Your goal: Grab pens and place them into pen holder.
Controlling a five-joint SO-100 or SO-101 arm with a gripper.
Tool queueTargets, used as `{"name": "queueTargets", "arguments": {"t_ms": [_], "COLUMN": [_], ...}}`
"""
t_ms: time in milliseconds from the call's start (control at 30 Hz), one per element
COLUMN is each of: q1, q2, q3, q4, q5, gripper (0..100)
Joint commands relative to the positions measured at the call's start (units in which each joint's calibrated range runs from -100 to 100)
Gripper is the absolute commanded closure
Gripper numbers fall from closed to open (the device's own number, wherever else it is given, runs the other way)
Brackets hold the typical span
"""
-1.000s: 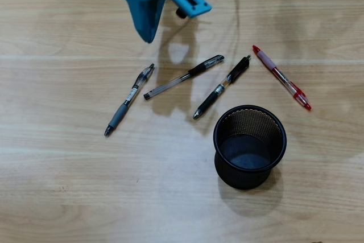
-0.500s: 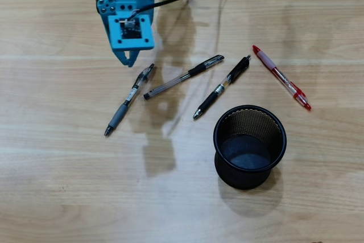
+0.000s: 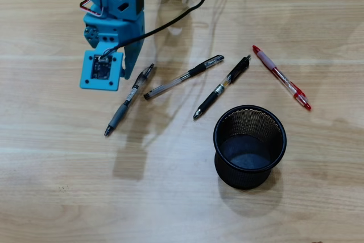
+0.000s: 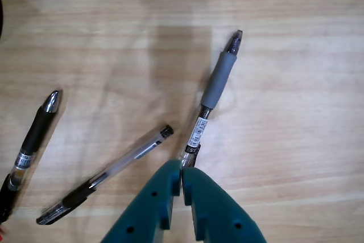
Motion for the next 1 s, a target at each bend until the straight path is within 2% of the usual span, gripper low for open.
{"name": "queueTargets", "arguments": {"t_ms": [0, 67, 167, 233, 767, 967], "q1": [0.8, 0.7, 0.06, -0.67, -1.49, -1.86], "q2": [3.69, 6.07, 8.95, 10.23, 20.5, 24.58], "q3": [-9.71, -12.15, -13.69, -13.78, -17.67, -17.4], "q4": [6.79, 9.25, 9.71, 9.71, 8.7, 4.6], "q5": [-2.5, -3.76, -4.33, -5.07, -5.9, -5.85], "gripper": [98, 95, 83, 80, 80, 80]}}
